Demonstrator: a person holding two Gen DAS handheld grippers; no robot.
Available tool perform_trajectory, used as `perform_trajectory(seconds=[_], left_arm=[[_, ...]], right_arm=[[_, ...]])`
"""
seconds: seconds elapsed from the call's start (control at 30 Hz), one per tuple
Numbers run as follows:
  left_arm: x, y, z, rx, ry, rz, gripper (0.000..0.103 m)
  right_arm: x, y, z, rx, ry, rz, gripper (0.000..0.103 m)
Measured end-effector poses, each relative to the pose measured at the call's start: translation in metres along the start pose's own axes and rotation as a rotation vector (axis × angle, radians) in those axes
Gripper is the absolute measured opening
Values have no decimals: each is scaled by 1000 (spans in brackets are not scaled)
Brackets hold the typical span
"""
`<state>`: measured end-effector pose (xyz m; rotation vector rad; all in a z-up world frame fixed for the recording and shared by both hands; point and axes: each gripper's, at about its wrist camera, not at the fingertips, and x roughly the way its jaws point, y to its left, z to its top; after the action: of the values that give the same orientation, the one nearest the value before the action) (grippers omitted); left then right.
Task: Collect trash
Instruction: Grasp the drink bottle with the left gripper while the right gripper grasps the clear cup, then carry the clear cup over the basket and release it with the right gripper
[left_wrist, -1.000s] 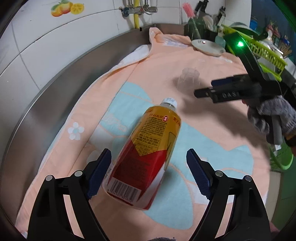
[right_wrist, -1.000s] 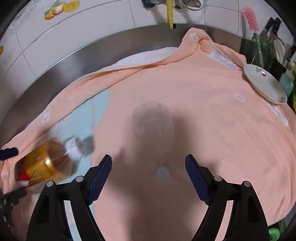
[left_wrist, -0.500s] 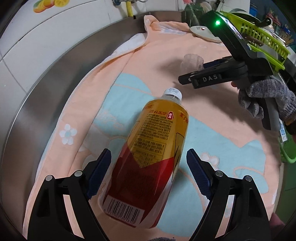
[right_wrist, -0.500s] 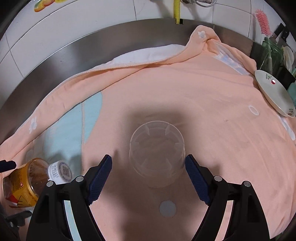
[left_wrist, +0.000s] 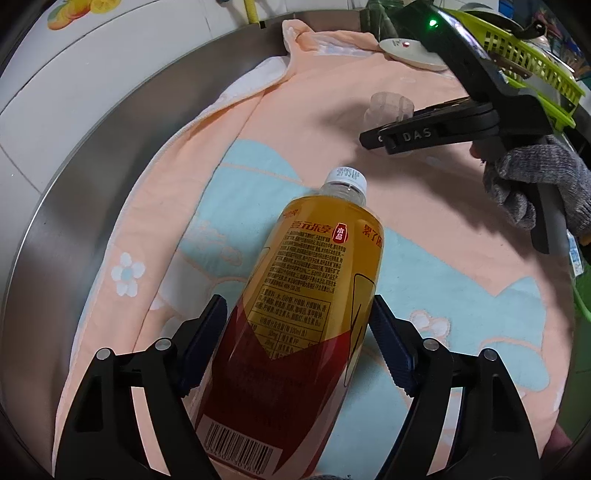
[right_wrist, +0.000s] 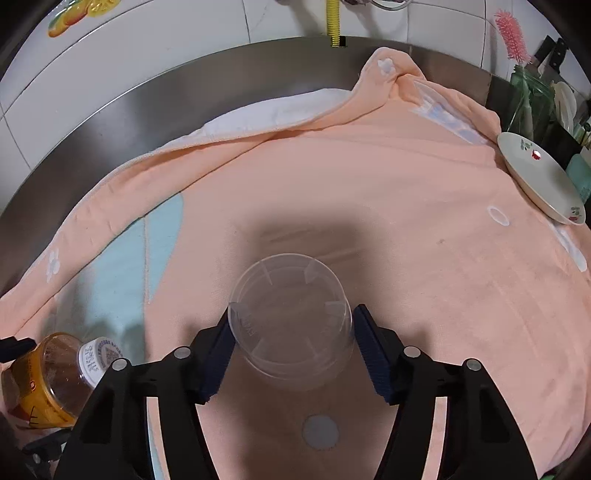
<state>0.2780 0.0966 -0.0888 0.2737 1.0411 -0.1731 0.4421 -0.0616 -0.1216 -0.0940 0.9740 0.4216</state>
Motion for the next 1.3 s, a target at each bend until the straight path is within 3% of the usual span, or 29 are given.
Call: perform_trajectory(seconds=[0.23, 0.5, 0.9, 1.07, 1.3], left_arm=[[7, -4, 4, 32, 15, 9, 77], [-3, -12, -1, -13, -12, 21, 73], [-41, -55, -20, -46, -78, -77, 70], [-61, -86, -20, -24, -123, -142, 67], [-80, -139, -10, 19, -163, -224, 67]], right_arm=[[-16, -1, -12, 7, -2, 42, 59], [-58, -1, -45, -7, -14, 72, 59], [-149, -40, -138, 56, -46, 58, 59], [-188, -88, -194, 120, -33, -33, 59], [-209, -168, -263, 258, 36, -193, 60]])
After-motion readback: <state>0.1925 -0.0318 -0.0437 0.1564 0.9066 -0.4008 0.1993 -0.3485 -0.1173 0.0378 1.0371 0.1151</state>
